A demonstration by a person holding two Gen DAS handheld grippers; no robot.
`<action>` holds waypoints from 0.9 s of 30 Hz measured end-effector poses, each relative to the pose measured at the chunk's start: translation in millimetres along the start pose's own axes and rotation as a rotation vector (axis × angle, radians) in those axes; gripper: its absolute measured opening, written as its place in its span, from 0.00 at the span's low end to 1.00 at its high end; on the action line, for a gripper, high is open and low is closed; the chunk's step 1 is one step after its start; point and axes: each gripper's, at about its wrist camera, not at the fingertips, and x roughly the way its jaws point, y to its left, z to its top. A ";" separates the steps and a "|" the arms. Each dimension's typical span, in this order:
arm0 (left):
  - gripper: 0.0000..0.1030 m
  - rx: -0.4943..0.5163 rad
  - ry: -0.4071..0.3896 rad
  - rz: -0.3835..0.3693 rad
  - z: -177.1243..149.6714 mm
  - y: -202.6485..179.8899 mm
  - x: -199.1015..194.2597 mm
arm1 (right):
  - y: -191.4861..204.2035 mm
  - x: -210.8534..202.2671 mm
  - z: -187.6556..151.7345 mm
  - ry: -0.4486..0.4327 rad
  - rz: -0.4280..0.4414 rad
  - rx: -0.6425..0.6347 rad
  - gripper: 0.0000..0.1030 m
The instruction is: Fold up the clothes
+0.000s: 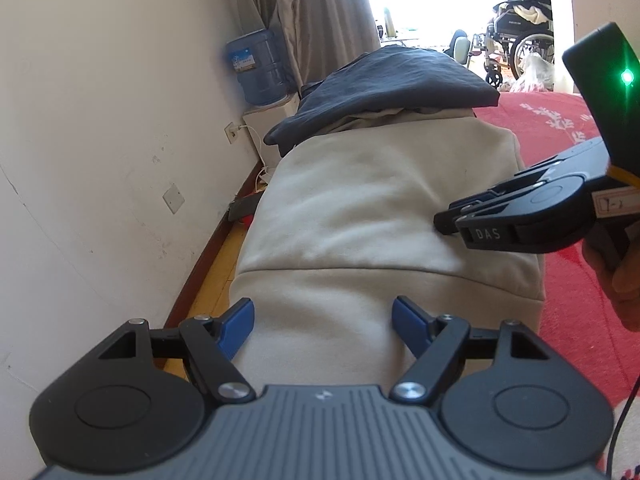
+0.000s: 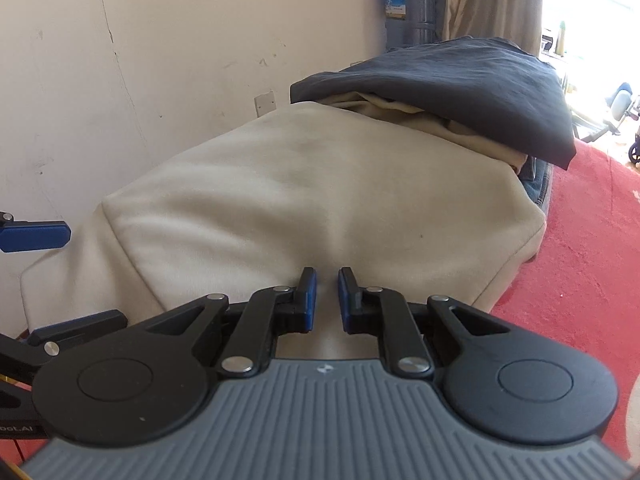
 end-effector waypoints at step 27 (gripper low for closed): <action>0.77 -0.002 -0.054 -0.013 -6.8 -2.5 -49.5 | -30.8 -71.8 -19.3 -0.079 0.055 0.235 0.12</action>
